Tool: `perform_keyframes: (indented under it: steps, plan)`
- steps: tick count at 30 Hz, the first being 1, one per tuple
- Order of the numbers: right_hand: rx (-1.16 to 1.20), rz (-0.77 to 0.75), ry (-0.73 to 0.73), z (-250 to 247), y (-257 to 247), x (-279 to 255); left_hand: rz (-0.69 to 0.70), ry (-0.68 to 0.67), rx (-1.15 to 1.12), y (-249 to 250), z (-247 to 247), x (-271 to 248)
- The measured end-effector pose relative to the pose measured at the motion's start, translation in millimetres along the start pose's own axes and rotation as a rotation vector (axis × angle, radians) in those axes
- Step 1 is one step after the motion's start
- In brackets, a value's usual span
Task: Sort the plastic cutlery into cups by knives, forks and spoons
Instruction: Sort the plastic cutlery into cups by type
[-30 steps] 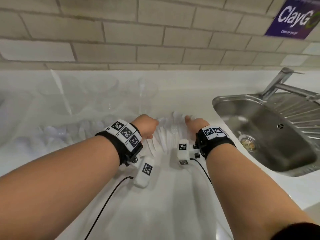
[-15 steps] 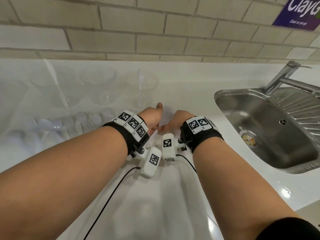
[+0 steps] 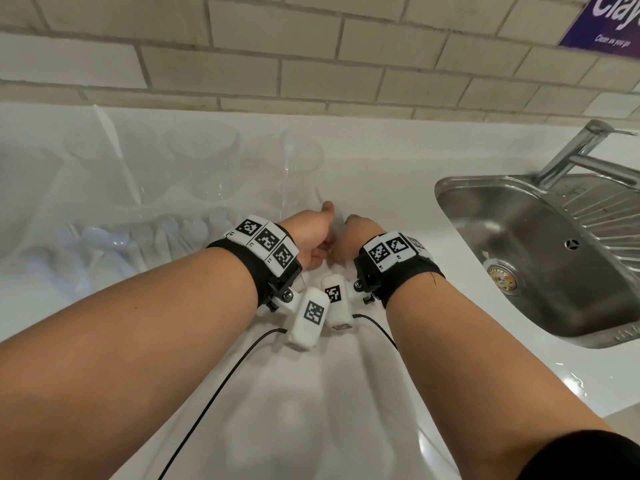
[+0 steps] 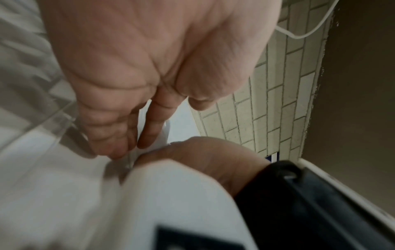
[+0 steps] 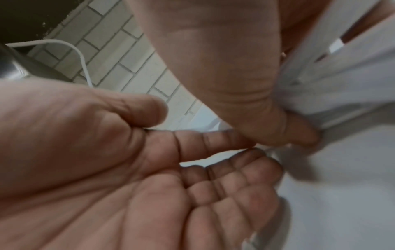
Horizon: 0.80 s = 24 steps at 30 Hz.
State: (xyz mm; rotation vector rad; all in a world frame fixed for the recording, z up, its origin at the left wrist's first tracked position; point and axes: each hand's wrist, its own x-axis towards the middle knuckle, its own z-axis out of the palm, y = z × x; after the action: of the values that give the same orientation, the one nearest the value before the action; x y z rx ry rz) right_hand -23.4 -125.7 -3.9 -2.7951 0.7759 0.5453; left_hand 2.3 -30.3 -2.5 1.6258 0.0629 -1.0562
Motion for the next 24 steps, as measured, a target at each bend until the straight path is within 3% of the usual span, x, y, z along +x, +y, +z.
perform_keyframes:
  steps: [7,14,16,18,24]
  plan:
    - [-0.016,-0.044,0.065,4,7,2,0.104,0.171,-0.141,0,-21,4]
    - [0.015,-0.151,0.127,7,14,2,0.230,0.185,-0.396,2,-47,-23]
    - [0.033,-0.228,0.136,6,15,-1,0.333,0.243,-0.310,2,-51,-29]
    - [0.050,-0.297,0.124,9,14,-8,0.425,0.299,-0.078,2,-52,-35]
    - [0.183,-0.393,0.151,19,6,-22,0.396,0.319,0.370,2,-38,-38]
